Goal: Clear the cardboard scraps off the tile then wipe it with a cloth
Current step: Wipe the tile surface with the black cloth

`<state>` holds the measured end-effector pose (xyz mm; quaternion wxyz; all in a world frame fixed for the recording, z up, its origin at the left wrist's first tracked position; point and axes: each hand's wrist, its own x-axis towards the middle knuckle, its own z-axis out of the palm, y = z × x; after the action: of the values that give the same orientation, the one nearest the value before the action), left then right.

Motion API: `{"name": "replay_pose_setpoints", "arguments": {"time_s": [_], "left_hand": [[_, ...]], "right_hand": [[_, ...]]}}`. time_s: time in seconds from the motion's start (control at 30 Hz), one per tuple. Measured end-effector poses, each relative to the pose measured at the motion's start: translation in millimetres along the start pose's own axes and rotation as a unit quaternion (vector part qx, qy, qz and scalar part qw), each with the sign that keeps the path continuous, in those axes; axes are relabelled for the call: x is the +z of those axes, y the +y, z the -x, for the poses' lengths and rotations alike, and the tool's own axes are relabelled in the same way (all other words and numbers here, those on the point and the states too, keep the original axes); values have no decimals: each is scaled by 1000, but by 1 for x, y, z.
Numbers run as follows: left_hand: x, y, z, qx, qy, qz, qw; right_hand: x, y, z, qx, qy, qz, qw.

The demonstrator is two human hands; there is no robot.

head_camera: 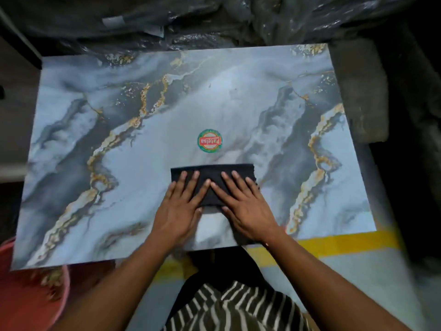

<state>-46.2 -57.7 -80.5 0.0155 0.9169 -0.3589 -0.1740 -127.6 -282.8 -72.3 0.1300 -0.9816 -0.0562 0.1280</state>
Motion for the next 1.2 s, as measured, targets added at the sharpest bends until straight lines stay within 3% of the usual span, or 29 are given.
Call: {"name": "replay_pose_setpoints", "arguments": {"time_s": [0.23,0.6,0.83,1.2], "left_hand": [[34,53,111,-8,-20,28,999],[34,50,116,-2,-21,11,1000],[14,22,45,18,-10,15,1000],[-52,-21,-157,-15,9,29,999]], "right_hand": [[26,-42,107,-5,-35,-5,999],[26,-45,112,-1,-35,4,999],[12,-12,51,5,-10,6,1000],[-53,107,-126,-14,19,44,999]]}}
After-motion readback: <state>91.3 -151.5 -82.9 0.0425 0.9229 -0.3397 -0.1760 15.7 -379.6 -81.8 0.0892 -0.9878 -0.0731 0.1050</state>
